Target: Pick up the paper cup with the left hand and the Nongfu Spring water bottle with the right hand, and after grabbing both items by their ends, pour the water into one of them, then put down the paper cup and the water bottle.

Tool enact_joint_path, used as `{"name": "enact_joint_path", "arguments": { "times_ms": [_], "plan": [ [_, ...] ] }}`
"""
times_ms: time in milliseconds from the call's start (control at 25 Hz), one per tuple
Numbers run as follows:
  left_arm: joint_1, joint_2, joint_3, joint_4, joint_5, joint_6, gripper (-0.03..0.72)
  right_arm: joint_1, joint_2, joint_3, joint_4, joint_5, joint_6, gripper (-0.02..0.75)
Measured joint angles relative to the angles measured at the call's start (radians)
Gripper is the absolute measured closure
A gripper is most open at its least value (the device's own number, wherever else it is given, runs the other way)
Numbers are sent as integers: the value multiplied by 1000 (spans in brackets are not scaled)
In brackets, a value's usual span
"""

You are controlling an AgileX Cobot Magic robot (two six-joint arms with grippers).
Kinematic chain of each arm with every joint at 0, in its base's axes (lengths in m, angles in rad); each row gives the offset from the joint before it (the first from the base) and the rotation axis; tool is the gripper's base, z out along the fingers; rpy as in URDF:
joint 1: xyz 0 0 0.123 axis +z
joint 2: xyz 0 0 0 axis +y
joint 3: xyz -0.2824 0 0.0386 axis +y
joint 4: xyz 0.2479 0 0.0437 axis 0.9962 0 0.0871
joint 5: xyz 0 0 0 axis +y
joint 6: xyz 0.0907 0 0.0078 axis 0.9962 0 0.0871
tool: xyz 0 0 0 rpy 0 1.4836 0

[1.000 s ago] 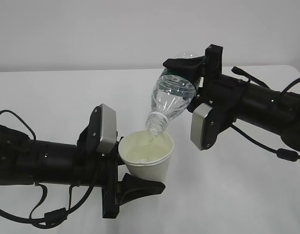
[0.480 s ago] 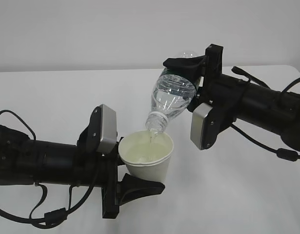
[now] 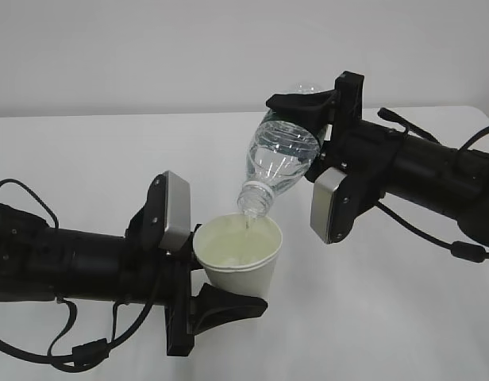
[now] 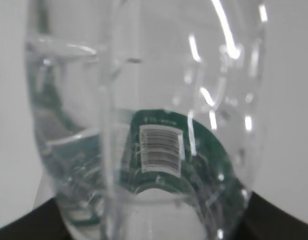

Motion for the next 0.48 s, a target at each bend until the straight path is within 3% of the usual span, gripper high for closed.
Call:
{"name": "enact_joint_path", "arguments": {
  "times_ms": [480],
  "plan": [
    [0, 0, 0, 2, 4, 0, 253, 0, 0, 0, 2, 0, 0, 327]
  ]
}}
